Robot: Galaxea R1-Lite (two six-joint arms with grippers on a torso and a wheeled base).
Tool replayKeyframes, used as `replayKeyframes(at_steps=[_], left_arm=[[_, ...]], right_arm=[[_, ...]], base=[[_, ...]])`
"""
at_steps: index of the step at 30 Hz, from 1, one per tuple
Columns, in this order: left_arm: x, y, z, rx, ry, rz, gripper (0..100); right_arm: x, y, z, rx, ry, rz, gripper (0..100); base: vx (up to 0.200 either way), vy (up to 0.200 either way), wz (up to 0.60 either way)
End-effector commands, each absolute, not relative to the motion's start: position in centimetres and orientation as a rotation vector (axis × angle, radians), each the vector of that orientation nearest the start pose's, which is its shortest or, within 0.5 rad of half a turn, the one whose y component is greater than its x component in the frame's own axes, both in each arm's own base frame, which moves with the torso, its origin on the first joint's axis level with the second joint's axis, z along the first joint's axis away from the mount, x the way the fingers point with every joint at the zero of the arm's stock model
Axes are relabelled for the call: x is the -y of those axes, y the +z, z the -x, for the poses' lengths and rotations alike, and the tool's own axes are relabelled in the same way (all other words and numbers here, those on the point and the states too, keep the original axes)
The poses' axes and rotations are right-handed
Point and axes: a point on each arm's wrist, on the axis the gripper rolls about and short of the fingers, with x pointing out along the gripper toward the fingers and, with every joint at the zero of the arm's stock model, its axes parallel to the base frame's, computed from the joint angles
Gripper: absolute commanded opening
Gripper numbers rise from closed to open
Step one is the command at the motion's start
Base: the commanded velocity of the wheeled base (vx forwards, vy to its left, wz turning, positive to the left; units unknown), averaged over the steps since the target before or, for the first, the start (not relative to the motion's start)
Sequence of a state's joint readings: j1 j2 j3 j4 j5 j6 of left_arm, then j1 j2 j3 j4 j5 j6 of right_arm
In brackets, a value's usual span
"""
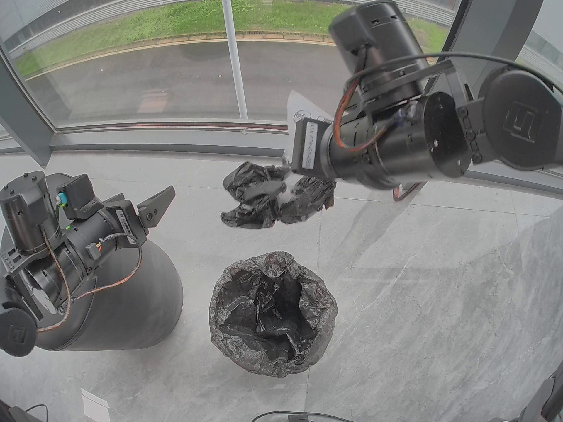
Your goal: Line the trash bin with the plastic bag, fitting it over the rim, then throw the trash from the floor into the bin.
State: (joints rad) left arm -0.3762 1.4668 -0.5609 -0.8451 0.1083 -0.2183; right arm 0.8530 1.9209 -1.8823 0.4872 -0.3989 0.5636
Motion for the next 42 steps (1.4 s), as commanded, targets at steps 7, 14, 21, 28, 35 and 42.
replayKeyframes(at_steps=[7,14,21,28,35,42], left_arm=[[7.3,22.3,-20.3,-0.087,-0.034,0.112,100],[8.1,19.9,-22.1,-0.126,0.068,0.072,100],[8.4,19.0,-22.6,-0.128,0.064,0.059,100],[8.3,19.1,-22.5,-0.127,0.063,0.06,100],[8.4,18.9,-22.6,-0.131,0.06,0.059,100],[8.4,18.8,-22.7,-0.134,0.06,0.058,100]], right_arm=[[-32.5,17.3,-24.0,-0.732,0.325,-0.015,0],[-33.7,12.1,-22.8,-0.764,0.354,0.075,0],[-32.8,9.6,-22.6,-0.783,0.315,0.099,0],[-31.8,7.7,-25.2,-0.742,0.256,0.077,0],[-31.7,6.0,-25.5,-0.741,0.206,0.111,0],[-31.9,5.7,-25.7,-0.729,0.208,0.103,0]], base=[[0.0,0.0,0.0],[0.0,0.0,0.0],[0.0,0.0,0.0],[0.0,0.0,0.0],[0.0,0.0,0.0],[0.0,0.0,0.0]])
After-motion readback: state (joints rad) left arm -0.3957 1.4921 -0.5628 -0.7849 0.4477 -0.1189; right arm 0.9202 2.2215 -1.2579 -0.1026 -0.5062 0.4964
